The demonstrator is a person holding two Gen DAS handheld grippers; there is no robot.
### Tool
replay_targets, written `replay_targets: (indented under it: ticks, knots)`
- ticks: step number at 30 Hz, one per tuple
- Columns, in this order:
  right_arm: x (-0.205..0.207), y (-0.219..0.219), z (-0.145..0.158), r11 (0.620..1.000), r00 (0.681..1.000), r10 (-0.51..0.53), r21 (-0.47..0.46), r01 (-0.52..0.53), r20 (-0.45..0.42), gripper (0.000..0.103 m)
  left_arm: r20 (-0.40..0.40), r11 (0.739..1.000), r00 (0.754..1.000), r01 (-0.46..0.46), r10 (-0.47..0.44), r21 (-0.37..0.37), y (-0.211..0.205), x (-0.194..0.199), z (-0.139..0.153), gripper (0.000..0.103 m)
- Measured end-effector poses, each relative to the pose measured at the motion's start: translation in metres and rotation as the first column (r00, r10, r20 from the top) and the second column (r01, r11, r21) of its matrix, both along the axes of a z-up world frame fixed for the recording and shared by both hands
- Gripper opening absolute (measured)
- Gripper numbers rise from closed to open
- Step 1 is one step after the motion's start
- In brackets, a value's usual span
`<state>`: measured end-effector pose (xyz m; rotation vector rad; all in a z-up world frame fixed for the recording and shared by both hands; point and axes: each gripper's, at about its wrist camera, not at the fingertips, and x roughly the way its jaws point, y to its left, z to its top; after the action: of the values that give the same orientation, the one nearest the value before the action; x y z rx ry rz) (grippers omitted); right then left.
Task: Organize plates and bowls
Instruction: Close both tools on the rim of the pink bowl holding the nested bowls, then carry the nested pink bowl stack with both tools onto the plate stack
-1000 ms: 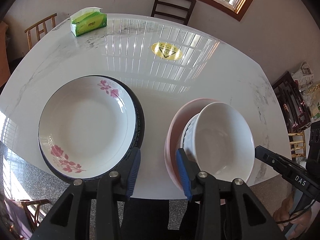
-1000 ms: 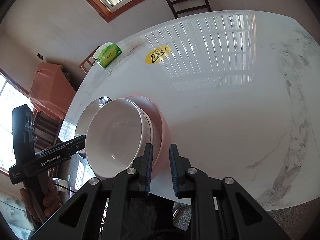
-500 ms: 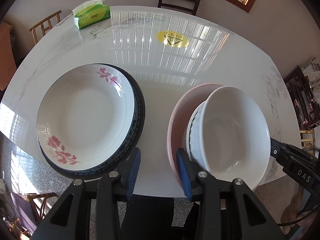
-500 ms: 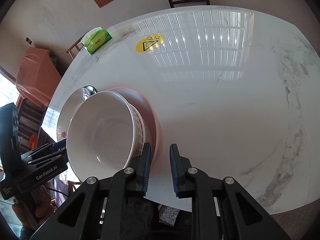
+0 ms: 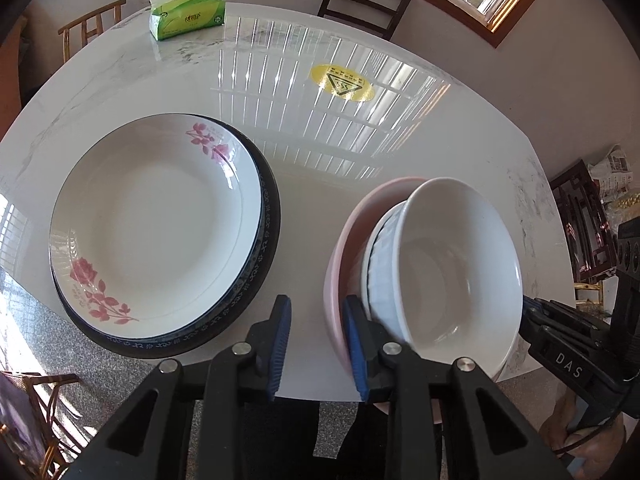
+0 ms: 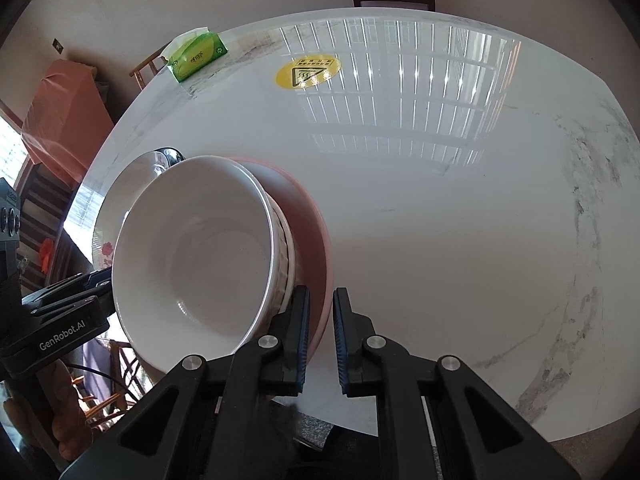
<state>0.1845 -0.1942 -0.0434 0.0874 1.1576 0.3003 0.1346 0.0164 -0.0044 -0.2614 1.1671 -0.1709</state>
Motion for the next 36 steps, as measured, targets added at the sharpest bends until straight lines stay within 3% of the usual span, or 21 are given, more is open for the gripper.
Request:
replay_targets:
  ticks: [1, 3, 8, 12, 22, 36]
  knots:
    - [-0.001, 0.0, 0.0, 1.0, 1.0, -0.001, 0.003, 0.001, 0.003, 0.012, 0.007, 1.0, 1.0, 0.011, -0.011, -0.005, -0.003, -0.001, 0.001, 0.012]
    - [-0.001, -0.003, 0.0, 1.0, 1.0, -0.009, 0.026, 0.009, 0.002, 0.012, 0.03, 0.999, 0.999, 0.015, -0.016, 0.033, -0.011, -0.004, 0.003, 0.01]
    - [-0.004, -0.012, -0.001, 0.997, 1.0, -0.024, 0.076, 0.024, -0.003, 0.013, 0.042, 1.0, 0.999, -0.009, 0.009, 0.006, -0.01, -0.006, 0.004, 0.01]
    - [-0.005, -0.014, -0.002, 0.995, 0.999, -0.031, 0.092, 0.032, -0.007, 0.013, 0.064, 0.999, 0.998, -0.005, 0.003, 0.035, -0.014, -0.007, 0.006, 0.01]
    - [-0.008, -0.018, -0.003, 0.988, 0.998, -0.053, 0.144, 0.055, -0.018, 0.013, 0.077, 1.0, 0.997, -0.012, 0.01, 0.027, -0.012, -0.005, 0.012, 0.009]
    - [-0.007, -0.018, 0.003, 0.987, 0.998, -0.061, 0.147, 0.062, -0.011, 0.013, 0.062, 1.0, 0.998, -0.02, 0.02, 0.002, -0.006, 0.0, 0.012, 0.009]
